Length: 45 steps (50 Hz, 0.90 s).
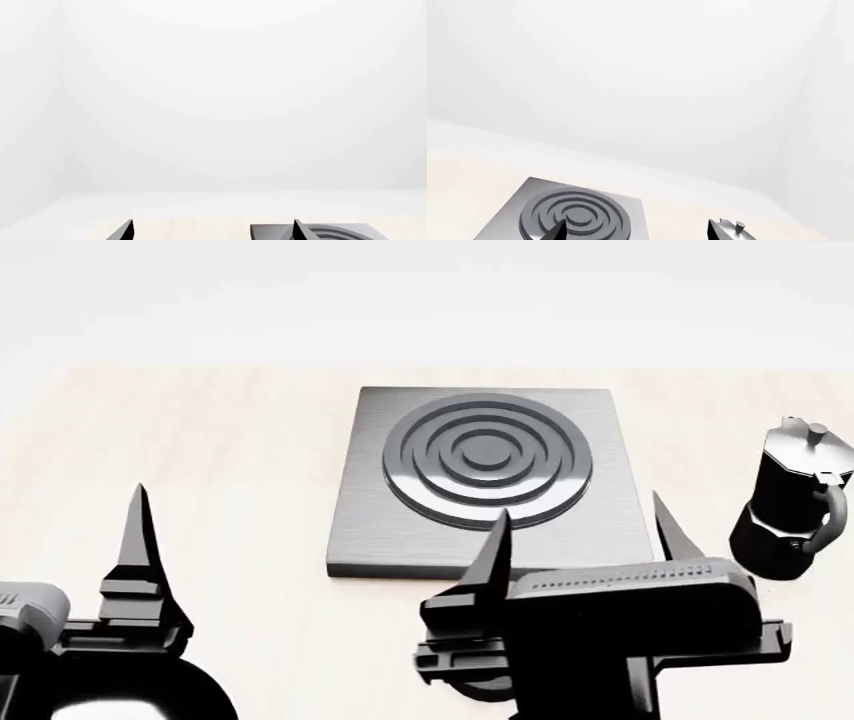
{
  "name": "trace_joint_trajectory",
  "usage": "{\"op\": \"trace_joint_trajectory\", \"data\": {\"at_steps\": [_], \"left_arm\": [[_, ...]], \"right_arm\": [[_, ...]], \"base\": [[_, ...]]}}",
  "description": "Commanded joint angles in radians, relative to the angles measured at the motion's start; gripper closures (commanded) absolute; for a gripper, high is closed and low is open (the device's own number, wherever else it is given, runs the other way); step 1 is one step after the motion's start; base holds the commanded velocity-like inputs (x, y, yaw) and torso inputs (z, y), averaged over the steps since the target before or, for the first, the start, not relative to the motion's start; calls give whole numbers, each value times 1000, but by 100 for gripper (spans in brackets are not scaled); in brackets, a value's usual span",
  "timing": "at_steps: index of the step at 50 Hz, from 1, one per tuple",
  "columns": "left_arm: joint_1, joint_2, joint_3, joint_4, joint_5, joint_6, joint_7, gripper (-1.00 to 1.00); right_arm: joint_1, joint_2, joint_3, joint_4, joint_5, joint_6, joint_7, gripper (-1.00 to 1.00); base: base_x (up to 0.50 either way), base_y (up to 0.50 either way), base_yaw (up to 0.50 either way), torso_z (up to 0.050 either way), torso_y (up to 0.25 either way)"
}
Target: Turn on the stove.
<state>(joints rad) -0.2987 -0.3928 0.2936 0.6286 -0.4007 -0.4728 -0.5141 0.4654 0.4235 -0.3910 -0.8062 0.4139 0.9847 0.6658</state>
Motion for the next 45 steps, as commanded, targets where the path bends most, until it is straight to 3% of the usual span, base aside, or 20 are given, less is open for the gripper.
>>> {"op": "trace_joint_trajectory", "data": {"at_steps": [1, 45], "left_arm": [[0, -2, 0, 0, -3, 3, -1, -100], [-4, -12, 8, 19, -14, -3, -14, -100]], "right_arm": [[17, 1, -11, -43, 5, 31, 12, -100], [72, 2, -27, -161, 31, 103, 55, -100]], "base": [[0, 0, 0, 0, 0], [0, 0, 0, 0, 0]]}}
